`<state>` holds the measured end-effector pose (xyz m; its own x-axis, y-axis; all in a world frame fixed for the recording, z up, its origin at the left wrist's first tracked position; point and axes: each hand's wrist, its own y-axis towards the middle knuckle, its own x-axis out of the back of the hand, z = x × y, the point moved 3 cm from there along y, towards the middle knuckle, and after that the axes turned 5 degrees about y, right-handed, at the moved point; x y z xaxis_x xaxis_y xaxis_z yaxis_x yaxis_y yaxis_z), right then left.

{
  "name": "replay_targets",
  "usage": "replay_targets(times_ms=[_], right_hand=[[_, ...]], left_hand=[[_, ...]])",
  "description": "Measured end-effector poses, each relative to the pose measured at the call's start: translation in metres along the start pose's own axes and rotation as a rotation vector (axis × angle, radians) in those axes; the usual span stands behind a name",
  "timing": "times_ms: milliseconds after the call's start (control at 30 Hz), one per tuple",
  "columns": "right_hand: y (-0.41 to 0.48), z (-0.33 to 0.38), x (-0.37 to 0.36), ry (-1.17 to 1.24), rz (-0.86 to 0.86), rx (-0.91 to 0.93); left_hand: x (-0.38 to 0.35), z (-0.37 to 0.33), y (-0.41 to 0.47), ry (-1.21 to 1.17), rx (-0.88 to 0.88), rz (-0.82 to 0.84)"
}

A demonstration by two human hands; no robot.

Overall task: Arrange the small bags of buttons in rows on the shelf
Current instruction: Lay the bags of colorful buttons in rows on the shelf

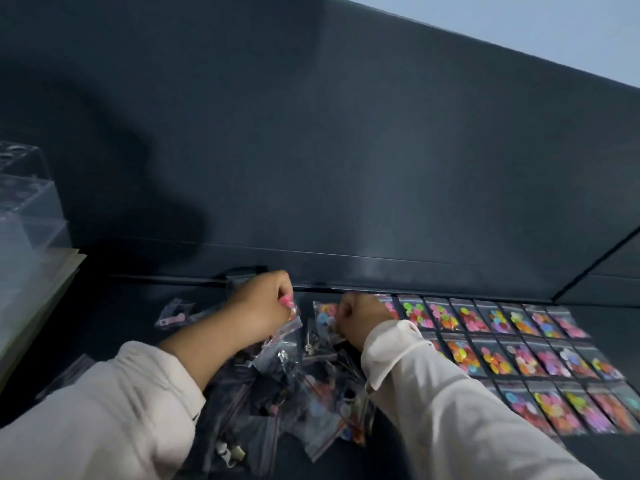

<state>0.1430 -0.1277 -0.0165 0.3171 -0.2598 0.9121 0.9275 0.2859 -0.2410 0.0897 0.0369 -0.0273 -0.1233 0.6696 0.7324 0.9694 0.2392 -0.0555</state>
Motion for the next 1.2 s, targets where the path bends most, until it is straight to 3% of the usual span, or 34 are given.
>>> replay_targets(times_ms=[167, 400, 500, 633, 800, 1000, 1100, 1200], right_hand=[[-0.001, -0.002, 0.009, 0.497, -0.075, 0.06], [-0.025, -0.006, 0.026, 0.915, -0.018, 0.118], [-0.04, -0.015, 0.037, 1.113, 0.05, 0.094], [-0.058, -0.035, 0.048, 1.31, 0.261, 0.035], [-0.075, -0.075, 0.067, 1.263, 0.297, 0.092], [-0.095, -0.144, 0.091, 1.114, 0.239, 0.136], [-0.104, -0.175, 0.102, 1.109, 0.237, 0.133], [-0.115, -0.212, 0.113, 1.19, 0.241, 0.108]], left_hand=[[0.017, -0.001, -0.005, -0.384, 0.114, -0.056], [0.022, -0.011, -0.026, -0.68, 0.267, -0.032], [0.016, -0.027, -0.038, -0.757, 0.3, -0.006], [0.002, -0.055, -0.054, -0.828, 0.306, -0.013], [-0.028, -0.1, -0.072, -0.889, 0.342, -0.046], [-0.084, -0.176, -0.1, -0.951, 0.311, 0.08], [-0.112, -0.206, -0.113, -0.892, 0.257, 0.14], [-0.143, -0.233, -0.12, -0.85, 0.261, 0.095]])
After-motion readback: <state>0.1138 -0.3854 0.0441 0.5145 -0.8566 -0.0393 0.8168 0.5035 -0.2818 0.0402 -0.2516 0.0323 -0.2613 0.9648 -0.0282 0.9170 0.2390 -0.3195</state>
